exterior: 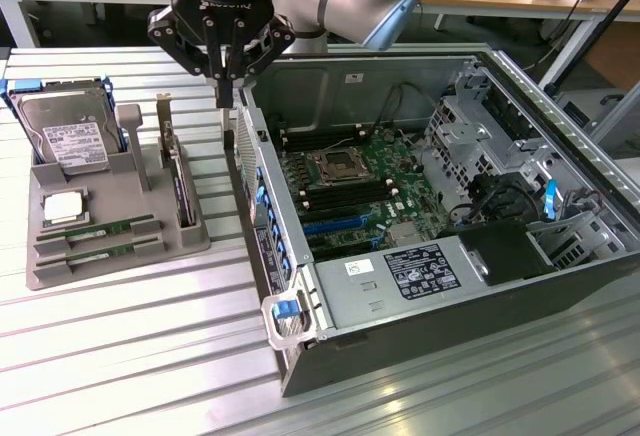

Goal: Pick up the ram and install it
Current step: 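Reach for the ram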

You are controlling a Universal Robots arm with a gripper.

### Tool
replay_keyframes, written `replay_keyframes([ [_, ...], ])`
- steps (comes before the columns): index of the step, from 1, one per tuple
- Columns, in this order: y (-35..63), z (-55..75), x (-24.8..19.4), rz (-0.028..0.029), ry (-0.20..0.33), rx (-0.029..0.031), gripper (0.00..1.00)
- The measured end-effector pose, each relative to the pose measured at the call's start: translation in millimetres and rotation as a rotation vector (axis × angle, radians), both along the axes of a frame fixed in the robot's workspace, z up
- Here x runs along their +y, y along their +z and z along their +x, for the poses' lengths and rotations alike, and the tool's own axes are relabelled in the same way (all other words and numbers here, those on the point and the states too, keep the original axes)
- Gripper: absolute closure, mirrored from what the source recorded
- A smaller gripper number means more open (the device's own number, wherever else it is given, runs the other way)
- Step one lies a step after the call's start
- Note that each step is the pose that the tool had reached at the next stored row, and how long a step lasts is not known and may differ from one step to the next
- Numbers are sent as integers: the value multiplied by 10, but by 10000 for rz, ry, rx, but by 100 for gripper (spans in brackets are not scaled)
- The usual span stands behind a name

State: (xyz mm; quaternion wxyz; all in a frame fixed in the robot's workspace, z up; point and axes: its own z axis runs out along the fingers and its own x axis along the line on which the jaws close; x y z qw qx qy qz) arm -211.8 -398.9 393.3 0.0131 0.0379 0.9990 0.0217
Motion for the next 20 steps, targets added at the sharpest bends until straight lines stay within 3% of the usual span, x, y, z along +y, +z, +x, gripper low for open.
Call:
replay_keyframes([
  [20,0,-195,0,0,0,0,89],
])
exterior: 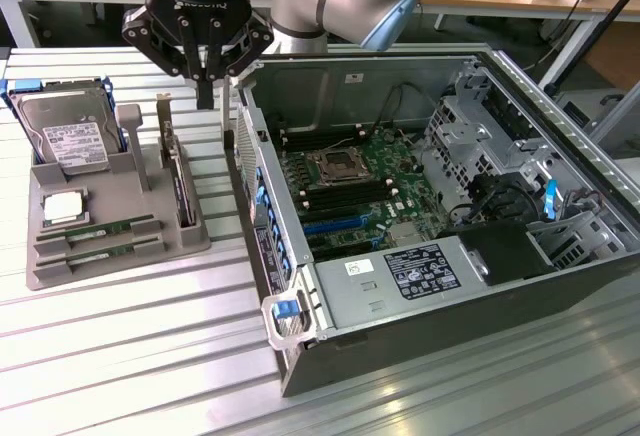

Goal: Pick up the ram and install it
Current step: 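Reach for the ram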

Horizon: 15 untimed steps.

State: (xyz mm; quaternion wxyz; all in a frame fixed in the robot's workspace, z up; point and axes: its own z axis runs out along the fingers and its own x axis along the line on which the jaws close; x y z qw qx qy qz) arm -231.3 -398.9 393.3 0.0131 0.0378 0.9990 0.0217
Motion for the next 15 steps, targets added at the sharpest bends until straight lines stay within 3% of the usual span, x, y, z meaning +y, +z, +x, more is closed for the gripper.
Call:
replay_keyframes([
  [15,-1,-93,0,0,-1,0,89],
])
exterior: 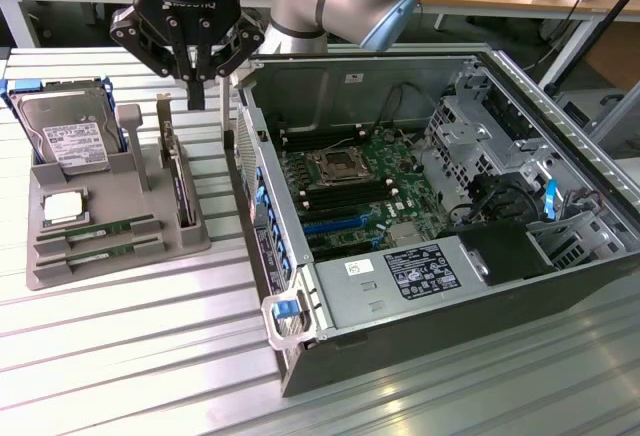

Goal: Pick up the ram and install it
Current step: 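Reach for the ram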

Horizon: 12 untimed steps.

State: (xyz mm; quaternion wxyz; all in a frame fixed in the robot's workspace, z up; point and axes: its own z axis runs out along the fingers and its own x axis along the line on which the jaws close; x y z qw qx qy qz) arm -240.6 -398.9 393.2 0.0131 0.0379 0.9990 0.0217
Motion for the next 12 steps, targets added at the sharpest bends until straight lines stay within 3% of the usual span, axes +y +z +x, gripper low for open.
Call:
replay_keyframes([
  [12,0,-85,0,1,0,0,89],
])
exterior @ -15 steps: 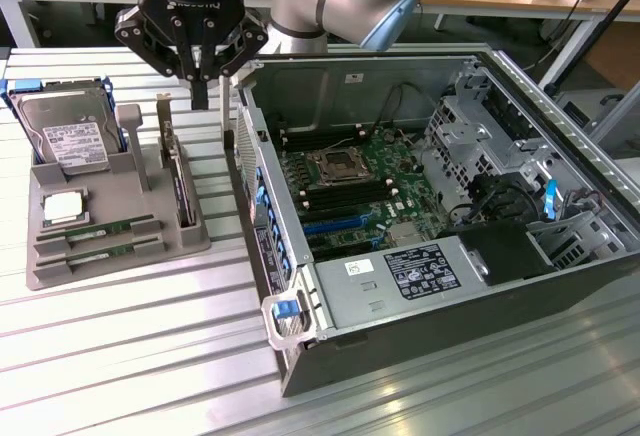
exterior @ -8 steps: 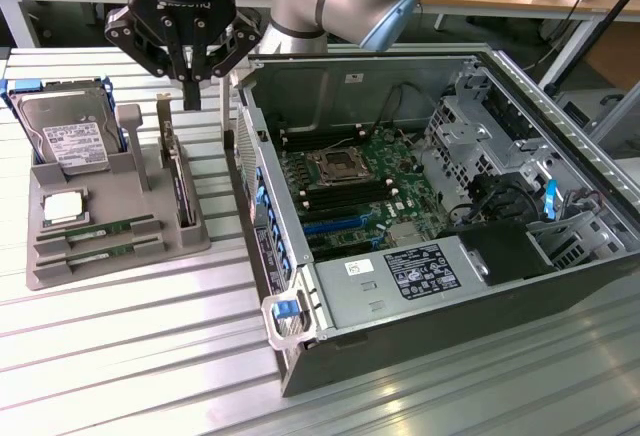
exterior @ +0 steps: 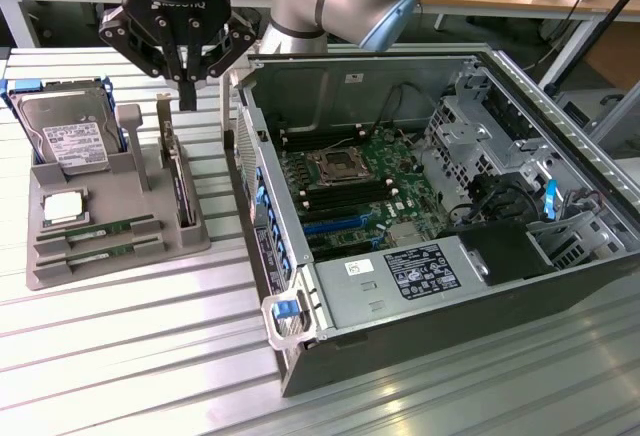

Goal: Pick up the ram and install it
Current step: 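Reach for the ram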

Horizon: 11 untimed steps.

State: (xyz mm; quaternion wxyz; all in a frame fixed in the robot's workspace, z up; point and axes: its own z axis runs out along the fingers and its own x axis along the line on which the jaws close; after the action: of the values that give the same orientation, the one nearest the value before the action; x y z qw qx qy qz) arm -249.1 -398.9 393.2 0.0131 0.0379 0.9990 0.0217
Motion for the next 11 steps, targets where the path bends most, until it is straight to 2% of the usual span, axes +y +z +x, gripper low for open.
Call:
replay_keyframes([
  [11,0,-84,0,-1,0,0,89],
])
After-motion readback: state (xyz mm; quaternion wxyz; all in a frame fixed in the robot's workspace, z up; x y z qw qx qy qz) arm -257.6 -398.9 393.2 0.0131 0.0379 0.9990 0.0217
